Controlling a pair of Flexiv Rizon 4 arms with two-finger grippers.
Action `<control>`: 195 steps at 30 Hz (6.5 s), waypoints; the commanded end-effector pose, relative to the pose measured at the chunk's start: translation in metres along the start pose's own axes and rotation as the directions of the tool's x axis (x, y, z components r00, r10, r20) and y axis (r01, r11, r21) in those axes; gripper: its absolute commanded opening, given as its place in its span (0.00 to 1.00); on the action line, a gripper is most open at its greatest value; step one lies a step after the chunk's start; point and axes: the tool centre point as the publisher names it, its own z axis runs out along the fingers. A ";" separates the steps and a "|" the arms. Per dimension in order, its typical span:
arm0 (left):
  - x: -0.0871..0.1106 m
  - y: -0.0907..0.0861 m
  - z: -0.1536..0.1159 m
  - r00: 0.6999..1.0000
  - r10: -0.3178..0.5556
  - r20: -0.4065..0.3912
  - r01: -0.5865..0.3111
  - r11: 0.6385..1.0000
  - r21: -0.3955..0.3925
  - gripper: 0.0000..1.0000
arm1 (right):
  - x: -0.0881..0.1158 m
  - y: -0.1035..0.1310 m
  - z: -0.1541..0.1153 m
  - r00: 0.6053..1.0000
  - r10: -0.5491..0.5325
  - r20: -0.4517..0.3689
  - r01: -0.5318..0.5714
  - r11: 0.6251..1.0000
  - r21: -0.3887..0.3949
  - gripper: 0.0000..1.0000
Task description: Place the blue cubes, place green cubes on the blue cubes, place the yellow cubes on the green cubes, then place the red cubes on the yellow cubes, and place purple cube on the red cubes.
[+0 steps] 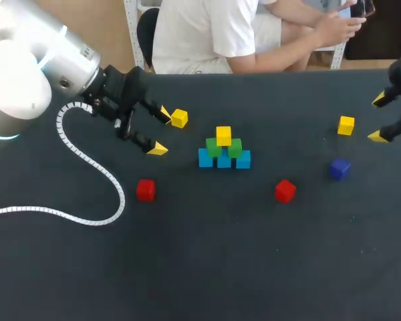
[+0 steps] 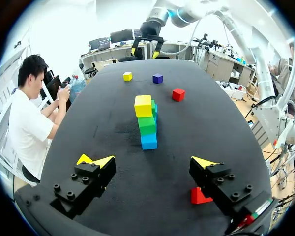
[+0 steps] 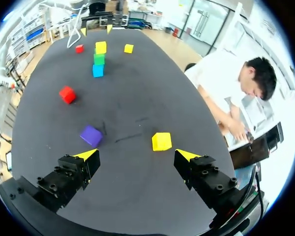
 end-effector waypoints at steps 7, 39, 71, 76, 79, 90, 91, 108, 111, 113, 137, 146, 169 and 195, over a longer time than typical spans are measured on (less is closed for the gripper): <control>0.000 0.001 0.000 1.000 0.000 -0.003 0.000 1.000 0.004 1.00 | -0.006 -0.013 0.023 1.000 0.011 0.021 -0.009 0.997 -0.078 1.00; 0.000 0.001 0.000 1.000 0.000 -0.003 0.000 1.000 0.004 1.00 | 0.009 -0.035 0.053 0.999 -0.039 0.036 0.043 0.990 -0.132 1.00; 0.000 0.001 0.000 1.000 0.000 -0.003 0.000 1.000 0.004 1.00 | 0.018 -0.045 0.086 0.998 0.017 0.059 -0.005 0.981 -0.196 1.00; 0.000 0.001 0.000 1.000 0.000 -0.003 0.000 1.000 0.004 1.00 | 0.017 -0.046 0.089 0.998 0.021 0.059 -0.009 0.981 -0.195 0.93; 0.000 0.001 0.000 1.000 0.000 -0.003 0.000 1.000 0.004 1.00 | 0.016 -0.045 0.090 0.998 0.019 0.058 -0.008 0.981 -0.193 0.89; 0.000 0.001 0.000 1.000 0.000 -0.003 0.000 1.000 0.004 1.00 | 0.014 -0.046 0.097 0.999 0.009 0.050 0.001 0.982 -0.187 0.25; 0.000 0.001 0.000 1.000 0.000 -0.003 0.000 1.000 0.004 1.00 | 0.015 -0.046 0.097 0.999 0.009 0.050 0.001 0.982 -0.187 0.18; 0.000 0.001 0.000 1.000 0.000 -0.003 0.000 1.000 0.004 1.00 | 0.012 -0.035 0.075 0.998 0.006 0.069 0.006 0.985 -0.175 0.00; 0.000 0.001 0.000 1.000 0.000 -0.003 0.000 1.000 0.004 1.00 | 0.008 -0.034 0.069 0.997 0.011 0.070 0.002 0.984 -0.176 0.00; 0.000 0.001 0.000 1.000 0.000 -0.003 0.000 1.000 0.004 1.00 | 0.006 -0.032 0.066 0.998 0.013 0.054 -0.003 0.985 -0.173 0.00; 0.000 0.001 0.000 1.000 0.000 -0.003 0.000 1.000 0.004 1.00 | -0.007 -0.016 0.029 0.981 -0.026 0.191 0.055 0.987 -0.149 0.00; 0.000 0.001 0.000 1.000 0.000 -0.003 0.000 1.000 0.004 1.00 | -0.007 -0.016 0.029 0.981 -0.026 0.191 0.055 0.987 -0.149 0.00; 0.000 0.001 0.000 1.000 0.000 -0.003 0.000 1.000 0.004 1.00 | -0.007 -0.016 0.029 0.981 -0.026 0.191 0.055 0.987 -0.149 0.00; 0.000 0.001 0.000 1.000 0.000 -0.003 0.000 1.000 0.004 1.00 | -0.083 0.036 0.017 0.989 -0.144 0.044 0.150 0.971 -0.188 0.00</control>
